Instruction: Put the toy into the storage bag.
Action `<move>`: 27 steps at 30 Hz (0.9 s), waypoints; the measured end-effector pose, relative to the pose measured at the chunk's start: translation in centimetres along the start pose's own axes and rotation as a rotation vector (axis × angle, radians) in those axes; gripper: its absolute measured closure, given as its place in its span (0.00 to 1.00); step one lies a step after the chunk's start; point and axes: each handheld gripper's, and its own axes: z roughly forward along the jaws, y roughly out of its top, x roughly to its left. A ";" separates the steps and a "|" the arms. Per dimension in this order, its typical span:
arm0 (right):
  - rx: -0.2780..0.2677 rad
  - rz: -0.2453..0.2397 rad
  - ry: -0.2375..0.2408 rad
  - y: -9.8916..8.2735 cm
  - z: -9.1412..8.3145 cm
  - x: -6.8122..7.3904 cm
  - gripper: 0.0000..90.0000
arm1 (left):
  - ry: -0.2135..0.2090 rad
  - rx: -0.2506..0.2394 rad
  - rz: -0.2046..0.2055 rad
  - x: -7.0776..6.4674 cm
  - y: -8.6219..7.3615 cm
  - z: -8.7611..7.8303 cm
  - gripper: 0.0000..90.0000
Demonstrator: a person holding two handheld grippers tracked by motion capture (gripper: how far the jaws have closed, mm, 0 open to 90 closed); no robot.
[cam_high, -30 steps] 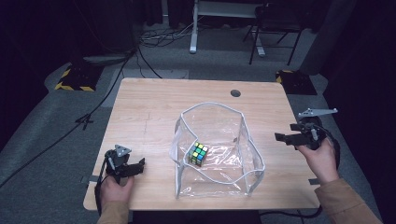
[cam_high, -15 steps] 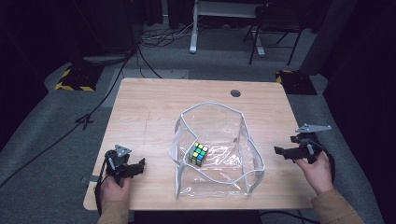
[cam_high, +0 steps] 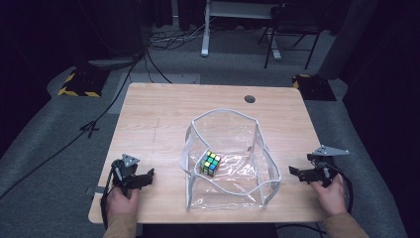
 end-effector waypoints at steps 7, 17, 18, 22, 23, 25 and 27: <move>0.008 -0.045 -0.026 -1.3 0.5 0.6 0.00 | -0.002 0.000 0.000 0.0 0.0 0.0 0.17; -0.004 -0.130 -0.056 -3.1 1.2 1.6 0.00 | -0.005 0.001 0.003 0.0 0.0 0.0 0.16; -0.003 -0.131 -0.063 -3.2 1.4 1.7 0.00 | -0.005 0.001 0.003 0.0 0.0 0.0 0.16; -0.006 -0.130 -0.073 -3.4 1.5 1.7 0.00 | -0.004 0.000 0.003 0.0 0.0 0.0 0.16; 0.001 -0.124 -0.083 -3.4 1.5 1.7 0.00 | -0.003 0.000 0.004 0.0 0.0 0.0 0.16; 0.010 -0.111 -0.067 -3.4 1.7 1.6 0.00 | -0.003 0.000 0.004 0.0 0.0 0.0 0.16; 0.041 -0.048 -0.034 -3.3 1.8 1.4 0.00 | -0.003 0.002 0.004 0.0 0.0 0.0 0.16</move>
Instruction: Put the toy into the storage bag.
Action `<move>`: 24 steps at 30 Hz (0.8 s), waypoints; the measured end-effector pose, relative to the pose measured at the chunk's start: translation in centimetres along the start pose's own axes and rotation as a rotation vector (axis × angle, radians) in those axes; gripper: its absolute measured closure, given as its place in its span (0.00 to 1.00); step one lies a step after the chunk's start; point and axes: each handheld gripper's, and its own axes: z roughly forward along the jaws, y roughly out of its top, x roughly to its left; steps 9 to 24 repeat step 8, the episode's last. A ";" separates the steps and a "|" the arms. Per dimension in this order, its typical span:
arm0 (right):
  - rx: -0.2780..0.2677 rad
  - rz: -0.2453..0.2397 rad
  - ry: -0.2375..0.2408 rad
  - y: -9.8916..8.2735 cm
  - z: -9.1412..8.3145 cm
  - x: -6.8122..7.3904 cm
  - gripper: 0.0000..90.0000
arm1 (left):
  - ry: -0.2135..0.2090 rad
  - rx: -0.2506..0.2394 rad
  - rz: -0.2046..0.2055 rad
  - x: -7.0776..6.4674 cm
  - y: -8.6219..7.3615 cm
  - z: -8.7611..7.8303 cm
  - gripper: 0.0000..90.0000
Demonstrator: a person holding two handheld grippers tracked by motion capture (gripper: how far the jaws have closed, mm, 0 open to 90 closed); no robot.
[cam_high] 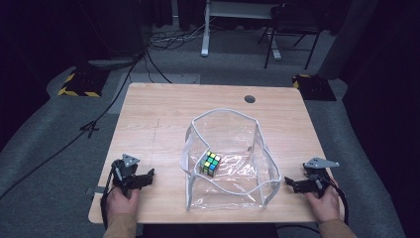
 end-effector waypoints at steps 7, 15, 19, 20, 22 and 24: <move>0.000 0.012 -0.009 0.0 0.0 -0.1 0.00 | -0.020 0.013 0.016 -0.1 0.2 0.3 0.10; 0.000 0.012 -0.009 0.0 0.0 -0.1 0.00 | -0.019 0.013 0.015 -0.1 0.2 0.3 0.09; 0.000 0.012 -0.009 0.0 0.0 -0.1 0.00 | -0.019 0.013 0.015 -0.1 0.2 0.3 0.09; 0.000 0.012 -0.009 0.0 0.0 -0.1 0.00 | -0.019 0.013 0.015 -0.1 0.2 0.3 0.09; 0.000 0.012 -0.009 0.0 0.0 -0.1 0.00 | -0.019 0.013 0.015 -0.1 0.2 0.3 0.09; 0.000 0.012 -0.009 0.0 0.0 -0.1 0.00 | -0.019 0.013 0.015 -0.1 0.2 0.3 0.09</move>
